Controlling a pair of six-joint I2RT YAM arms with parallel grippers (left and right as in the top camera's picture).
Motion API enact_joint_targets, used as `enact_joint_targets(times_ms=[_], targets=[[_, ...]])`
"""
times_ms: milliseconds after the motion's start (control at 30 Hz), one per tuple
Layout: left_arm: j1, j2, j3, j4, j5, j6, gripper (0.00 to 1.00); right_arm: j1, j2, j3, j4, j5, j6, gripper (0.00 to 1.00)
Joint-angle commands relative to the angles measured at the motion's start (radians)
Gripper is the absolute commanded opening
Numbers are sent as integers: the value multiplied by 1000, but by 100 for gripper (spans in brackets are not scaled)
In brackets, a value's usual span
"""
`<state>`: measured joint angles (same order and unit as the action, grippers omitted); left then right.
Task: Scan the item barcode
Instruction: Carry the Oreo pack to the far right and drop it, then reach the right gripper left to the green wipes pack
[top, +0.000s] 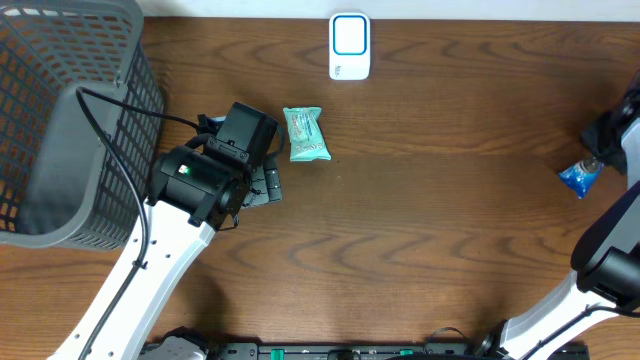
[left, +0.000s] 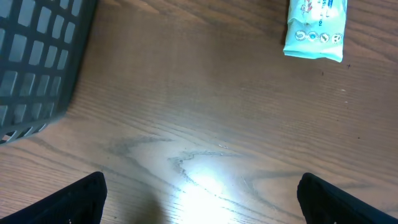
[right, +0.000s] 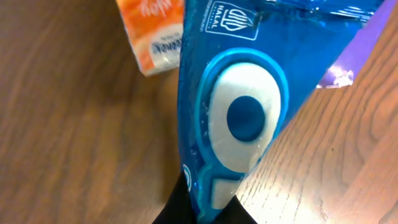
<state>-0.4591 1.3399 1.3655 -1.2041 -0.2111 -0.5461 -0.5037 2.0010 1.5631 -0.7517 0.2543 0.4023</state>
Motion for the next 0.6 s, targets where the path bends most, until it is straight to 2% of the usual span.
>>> enact_joint_targets(times_ms=[0,267,333,400,467,567], targets=[[3,6,-2,-3,-2,-2,98,-20,0,2,5,62,31,2],[3,7,-2,-3,-2,-2,98,-46,0,2,4,100,-43,9],[3,7,-2,-3,-2,-2,98,-46,0,2,5,100,-52,22],[3,7,-2,-3,-2,-2,98,-46,0,2,8,99,-51,44],[3,6,-2,-3,-2,-2,98,-46,0,2,7,98,-51,59],[3,6,-2,-3,-2,-2,98,-42,0,2,5,44,-52,63]])
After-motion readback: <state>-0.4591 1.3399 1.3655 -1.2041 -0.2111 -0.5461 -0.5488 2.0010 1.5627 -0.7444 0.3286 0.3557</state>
